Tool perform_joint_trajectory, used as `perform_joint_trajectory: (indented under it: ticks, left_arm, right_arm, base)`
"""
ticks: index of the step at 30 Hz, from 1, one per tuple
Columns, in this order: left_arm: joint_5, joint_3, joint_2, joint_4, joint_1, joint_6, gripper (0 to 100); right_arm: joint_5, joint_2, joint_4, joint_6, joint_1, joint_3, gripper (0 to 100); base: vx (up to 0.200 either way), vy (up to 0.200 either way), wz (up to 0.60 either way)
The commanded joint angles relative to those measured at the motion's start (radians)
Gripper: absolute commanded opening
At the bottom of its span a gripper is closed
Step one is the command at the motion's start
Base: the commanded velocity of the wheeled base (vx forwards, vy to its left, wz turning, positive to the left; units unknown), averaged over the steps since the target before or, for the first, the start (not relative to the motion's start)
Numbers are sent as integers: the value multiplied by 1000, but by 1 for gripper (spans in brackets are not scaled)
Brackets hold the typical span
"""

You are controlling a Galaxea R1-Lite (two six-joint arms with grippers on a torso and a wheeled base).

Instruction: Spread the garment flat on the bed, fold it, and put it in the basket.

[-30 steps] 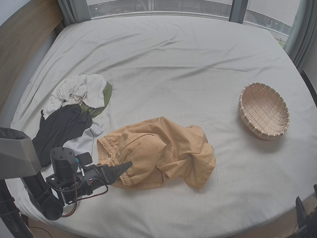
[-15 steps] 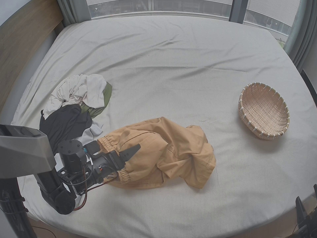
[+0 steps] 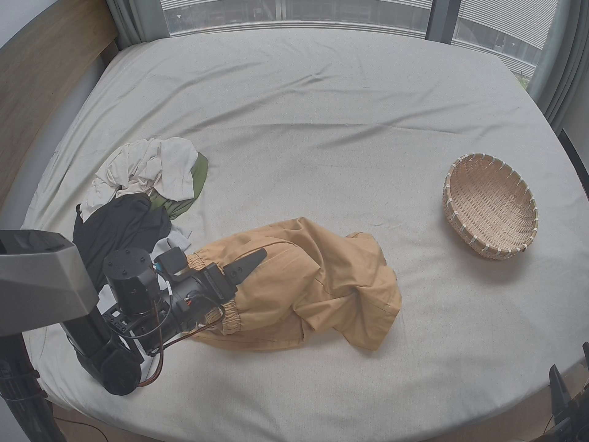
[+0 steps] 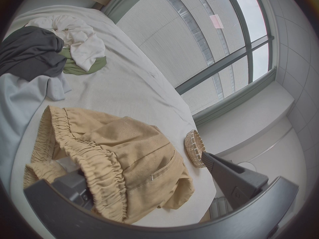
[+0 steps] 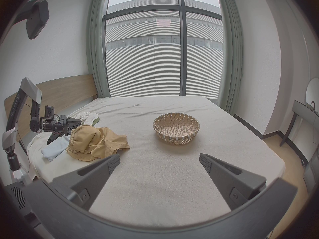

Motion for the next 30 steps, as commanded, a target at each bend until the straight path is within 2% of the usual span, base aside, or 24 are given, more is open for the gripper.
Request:
perform_joint_trajectory:
  ticks: [1,8,9,17,21,24,28,29,30]
  left_arm:
    - [2,-20,47,-1,-2,0,100]
    - [13,-53,59,-1,1,1,100]
    - [16,-53,62,-1,1,1,0]
    - [21,-47,55,-2,0,4,0]
    - [21,-53,-4,-4,4,3,0]
    - [1,-69,-109,1,43,0,0]
    - [-32,-90,-131,-1,83,6,0]
    - [-67,-110,-139,-2,135,8,0]
    - [-76,-119,-142,-2,150,8,0]
  right_arm:
    - [0,-15,0,0,0,18,100]
    - [0,-15,0,0,0,18,100]
    - [0,-15,0,0,0,18,100]
    - [0,-15,0,4,0,18,100]
    - [-1,-15,1,4,-1,18,100]
    - [2,-15,0,-5,-1,18,100]
    - [3,-15,0,-6,-1,18,100]
    - [-1,-16,-5,-2,-1,18,100]
    - [-4,-16,-16,-5,-1,18,100]
  base:
    - [0,0,0]
    - [0,0,0]
    - [0,0,0]
    - [0,0,0]
    - [0,0,0]
    - [0,0,0]
    - [0,0,0]
    - [0,0,0]
    - [0,0,0]
